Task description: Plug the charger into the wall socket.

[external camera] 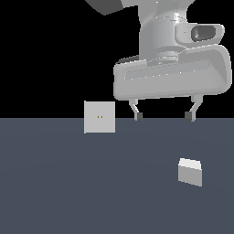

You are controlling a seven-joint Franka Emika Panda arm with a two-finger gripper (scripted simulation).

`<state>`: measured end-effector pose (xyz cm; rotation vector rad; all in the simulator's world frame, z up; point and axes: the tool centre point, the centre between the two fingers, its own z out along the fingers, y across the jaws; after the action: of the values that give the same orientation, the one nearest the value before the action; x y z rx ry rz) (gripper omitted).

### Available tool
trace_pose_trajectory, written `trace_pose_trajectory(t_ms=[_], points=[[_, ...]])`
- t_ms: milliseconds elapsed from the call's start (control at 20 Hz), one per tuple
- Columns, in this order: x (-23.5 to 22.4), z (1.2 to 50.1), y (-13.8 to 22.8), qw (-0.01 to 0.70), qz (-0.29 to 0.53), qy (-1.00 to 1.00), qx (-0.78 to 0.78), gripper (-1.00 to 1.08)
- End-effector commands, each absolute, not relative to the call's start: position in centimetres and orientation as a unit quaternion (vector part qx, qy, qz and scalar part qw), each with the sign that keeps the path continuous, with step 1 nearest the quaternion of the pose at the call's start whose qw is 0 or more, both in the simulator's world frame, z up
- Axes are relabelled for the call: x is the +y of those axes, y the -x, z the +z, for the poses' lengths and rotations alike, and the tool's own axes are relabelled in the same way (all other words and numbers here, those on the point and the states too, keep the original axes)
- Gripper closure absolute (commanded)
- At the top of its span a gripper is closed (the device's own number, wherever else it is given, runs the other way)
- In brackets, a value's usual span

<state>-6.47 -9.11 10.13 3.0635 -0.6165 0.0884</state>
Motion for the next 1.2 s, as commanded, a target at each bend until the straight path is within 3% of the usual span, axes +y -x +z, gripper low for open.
trace_pose_trajectory(t_ms=[0,450,1150], points=[[-10.2,8.9,7.9,0.009,0.030,-0.973,-0.227,-0.92],[-11.9,6.4,10.6,0.010,0.031,-0.959,-0.282,-0.92],[-11.9,3.7,10.8,0.010,0.031,-0.958,-0.285,-0.92]])
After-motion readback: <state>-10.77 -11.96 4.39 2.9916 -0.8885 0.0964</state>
